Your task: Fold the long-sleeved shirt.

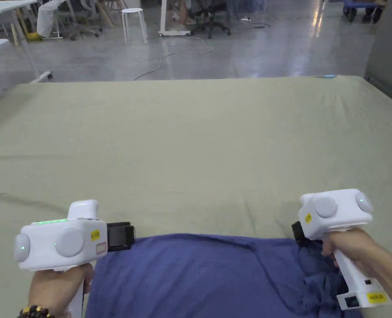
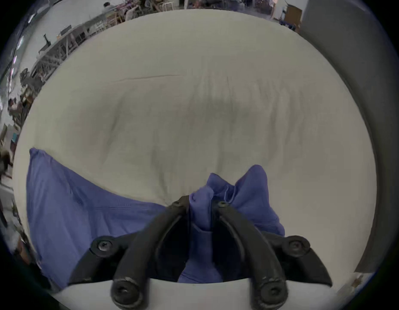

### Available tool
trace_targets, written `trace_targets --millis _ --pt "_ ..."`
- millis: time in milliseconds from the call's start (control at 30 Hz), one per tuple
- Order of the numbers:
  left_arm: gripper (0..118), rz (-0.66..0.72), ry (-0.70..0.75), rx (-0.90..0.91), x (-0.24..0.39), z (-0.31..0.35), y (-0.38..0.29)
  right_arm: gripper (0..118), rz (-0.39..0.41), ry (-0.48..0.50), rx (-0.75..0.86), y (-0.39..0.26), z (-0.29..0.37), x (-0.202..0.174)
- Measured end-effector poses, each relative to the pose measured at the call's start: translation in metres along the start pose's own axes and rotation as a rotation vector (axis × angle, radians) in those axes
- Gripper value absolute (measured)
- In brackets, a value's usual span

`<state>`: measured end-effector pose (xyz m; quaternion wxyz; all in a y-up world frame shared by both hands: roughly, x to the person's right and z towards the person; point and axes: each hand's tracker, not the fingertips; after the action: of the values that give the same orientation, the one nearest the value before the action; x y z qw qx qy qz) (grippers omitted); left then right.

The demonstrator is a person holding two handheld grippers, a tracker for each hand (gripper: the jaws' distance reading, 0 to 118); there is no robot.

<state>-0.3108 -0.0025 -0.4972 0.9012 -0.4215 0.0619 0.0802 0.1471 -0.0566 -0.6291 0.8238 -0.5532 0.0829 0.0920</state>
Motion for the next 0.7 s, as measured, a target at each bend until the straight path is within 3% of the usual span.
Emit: trace_targets --millis 100,133,167,200,333,367,400,467,567,700 --pt "108 -0.007 0.036 -0.091 -0.008 -0.046 0.009 11 -0.006 -0.018 0.02 -0.006 0.0 -0.006" --pt "97 0.011 0.099 -0.16 -0.008 -0.059 0.01 11 -0.011 -0.02 0.026 -0.007 0.0 -0.006" --pt "76 0.022 0.131 -0.213 -0.01 -0.07 0.008 11 -0.013 -0.019 0.032 -0.009 0.0 -0.005" --pt "68 0.021 0.139 -0.225 -0.011 -0.079 0.005 11 -0.017 -0.017 0.038 -0.01 0.0 -0.004" --pt "64 -0.031 0.141 -0.168 0.002 -0.074 -0.009 11 -0.036 -0.011 0.055 -0.012 -0.001 -0.002" --pt "36 -0.055 0.124 -0.156 0.007 -0.066 -0.006 11 -0.033 -0.012 0.057 -0.01 -0.003 -0.001" --pt "0 -0.082 0.082 -0.133 0.011 -0.059 -0.004 11 -0.026 -0.009 0.057 -0.009 -0.001 0.001" --pt "0 -0.128 0.145 -0.132 0.014 -0.043 -0.001 11 -0.06 0.011 0.048 -0.004 0.012 0.006" --pt "0 -0.044 -0.006 -0.07 0.003 0.0 0.004 11 -0.048 0.049 0.133 -0.012 0.056 0.01" --pt "0 0.005 -0.079 -0.003 -0.007 0.067 -0.011 11 -0.017 0.108 0.235 -0.047 0.129 0.016"
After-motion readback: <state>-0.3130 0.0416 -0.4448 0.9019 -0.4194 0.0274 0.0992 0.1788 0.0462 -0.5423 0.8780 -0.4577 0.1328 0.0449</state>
